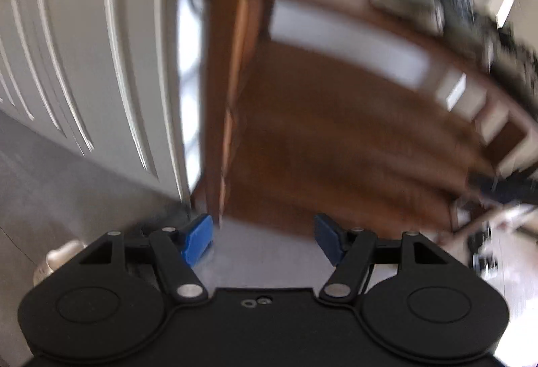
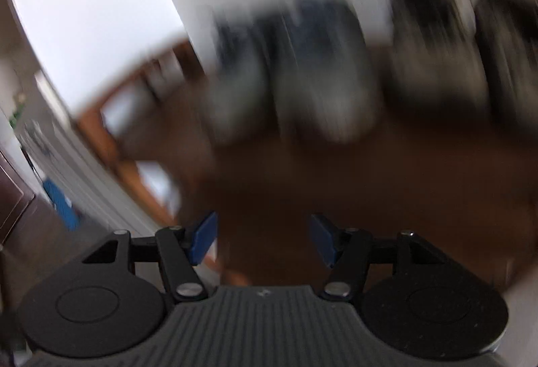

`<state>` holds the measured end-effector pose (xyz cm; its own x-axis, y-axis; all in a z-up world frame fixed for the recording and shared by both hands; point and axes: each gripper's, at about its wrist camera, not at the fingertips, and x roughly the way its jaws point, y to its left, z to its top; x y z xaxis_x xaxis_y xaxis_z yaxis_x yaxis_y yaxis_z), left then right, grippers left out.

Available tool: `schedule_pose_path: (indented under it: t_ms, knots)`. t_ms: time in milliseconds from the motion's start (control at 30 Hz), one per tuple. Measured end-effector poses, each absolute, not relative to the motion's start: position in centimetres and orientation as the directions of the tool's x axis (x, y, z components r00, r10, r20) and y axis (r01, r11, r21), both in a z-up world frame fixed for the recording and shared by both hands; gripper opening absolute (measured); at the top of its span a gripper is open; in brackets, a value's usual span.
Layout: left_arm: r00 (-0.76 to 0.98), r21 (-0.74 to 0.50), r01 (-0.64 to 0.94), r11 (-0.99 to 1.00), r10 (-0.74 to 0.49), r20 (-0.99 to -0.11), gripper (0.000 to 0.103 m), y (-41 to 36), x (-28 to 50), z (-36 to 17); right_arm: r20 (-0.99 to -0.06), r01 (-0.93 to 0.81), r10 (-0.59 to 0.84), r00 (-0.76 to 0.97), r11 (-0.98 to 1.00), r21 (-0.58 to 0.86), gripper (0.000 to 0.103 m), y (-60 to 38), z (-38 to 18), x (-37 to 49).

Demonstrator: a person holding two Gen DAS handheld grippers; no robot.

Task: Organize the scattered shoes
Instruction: 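Grasp both pink slippers by their heels with the right tool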

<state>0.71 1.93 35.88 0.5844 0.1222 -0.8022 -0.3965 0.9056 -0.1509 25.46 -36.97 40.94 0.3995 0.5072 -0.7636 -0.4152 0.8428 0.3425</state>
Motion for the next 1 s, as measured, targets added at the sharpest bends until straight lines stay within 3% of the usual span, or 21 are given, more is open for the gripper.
schedule_pose_path:
  t_ms: [133,233,400,600,633,667,767,1000]
  knots:
    - [0.512,-0.185,-0.313,0.931,0.001,-0.859,0.067,0.4,0.0,30.7,-0.903,-0.334,0.327,0.279,0.915,0.227,0.063,-39.4,31.2,19.3]
    - [0.488,-0.195,-0.272,0.942,-0.039,-0.872,0.067,-0.2,-0.5,28.4,-0.95,-0.37,0.25,0.185,0.913,0.168,0.063,-39.5,24.8,15.6]
    - [0.451,-0.177,-0.26,0.949,-0.043,-0.892,0.067,-1.3,-1.9,23.5,-0.977,-0.441,0.205,0.064,0.884,0.157,0.064,-37.7,15.2,12.4]
    - [0.369,-0.171,-0.373,0.912,-0.023,-0.929,0.067,-1.7,-2.8,17.4,-0.985,-0.454,0.148,-0.092,0.874,0.174,0.062,-34.5,1.5,13.3]
    - [0.357,-0.171,-0.391,0.904,-0.023,-0.934,0.067,-1.9,-3.1,16.1,-0.982,-0.442,0.159,-0.098,0.878,0.186,0.057,-34.3,0.1,13.8]
    - [0.351,-0.174,-0.399,0.9,-0.025,-0.936,0.067,-2.1,-3.2,15.5,-0.98,-0.429,0.17,-0.103,0.881,0.198,0.043,-34.2,-1.2,14.3]
    - [0.335,-0.188,-0.42,0.888,-0.04,-0.941,0.067,-2.6,-3.3,14.0,-0.982,-0.418,0.143,-0.126,0.89,0.183,0.016,-34.9,-4.7,15.9]
    - [0.332,-0.213,-0.419,0.883,-0.07,-0.941,0.067,-4.2,-3.4,12.5,-0.962,-0.525,0.182,-0.206,0.808,0.265,0.018,-34.3,-7.6,16.0]
